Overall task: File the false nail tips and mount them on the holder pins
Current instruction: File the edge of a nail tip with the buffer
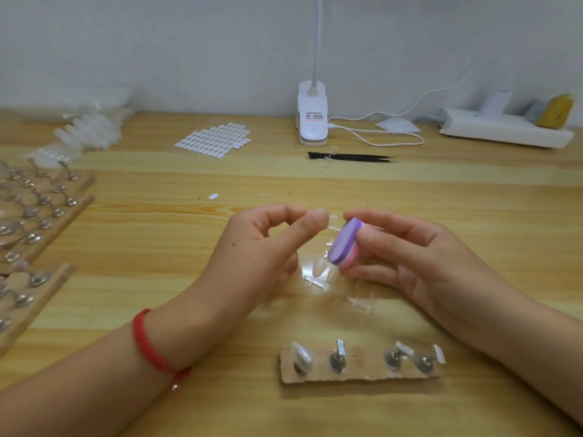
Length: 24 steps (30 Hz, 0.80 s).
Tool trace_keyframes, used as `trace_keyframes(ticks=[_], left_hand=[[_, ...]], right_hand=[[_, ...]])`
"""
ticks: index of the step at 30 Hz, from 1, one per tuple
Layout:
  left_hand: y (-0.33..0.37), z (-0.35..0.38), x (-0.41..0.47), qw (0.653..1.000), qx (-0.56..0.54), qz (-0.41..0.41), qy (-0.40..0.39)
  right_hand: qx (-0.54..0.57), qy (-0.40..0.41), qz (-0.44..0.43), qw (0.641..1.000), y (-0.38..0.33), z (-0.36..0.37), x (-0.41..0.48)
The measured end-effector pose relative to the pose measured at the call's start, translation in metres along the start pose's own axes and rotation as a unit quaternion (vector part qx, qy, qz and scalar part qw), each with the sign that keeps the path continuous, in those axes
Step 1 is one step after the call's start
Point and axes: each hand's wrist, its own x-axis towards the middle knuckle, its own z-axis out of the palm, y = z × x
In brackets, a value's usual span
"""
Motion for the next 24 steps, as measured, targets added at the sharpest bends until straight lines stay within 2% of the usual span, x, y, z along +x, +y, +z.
trace_keyframes(ticks=[3,6,10,13,16,19,24], left_hand=[[0.0012,0.0037,-0.0028,0.999,0.019,0.017,-0.036],[0.0009,0.0024,-0.0026,0.999,0.020,0.008,-0.027],[0.0011,0.0025,-0.0029,0.999,0.025,0.011,-0.042],[0.0011,0.0039,-0.0036,0.997,0.039,0.021,-0.062],[0.0000,0.0030,-0.0027,0.997,0.039,0.023,-0.062],[0.0038,0.0041,-0.0047,0.994,0.046,0.027,-0.100],[0.0044,0.0036,-0.0042,0.998,0.034,0.012,-0.058]], right_hand=[[-0.011,0.004,-0.017,1.000,0.0016,0.0024,-0.0010],[0.030,0.041,-0.017,0.999,0.0016,0.0001,-0.0004],[-0.022,0.008,-0.019,1.000,0.0009,0.0055,-0.0010],[-0.005,0.030,-0.023,0.999,0.0011,0.0024,-0.0007],[-0.067,0.009,-0.017,0.998,0.0027,0.0035,-0.0010],[-0.021,0.034,-0.019,0.999,0.0020,0.0016,0.0008],[-0.067,0.018,-0.013,0.997,0.0010,0.0043,-0.0012]])
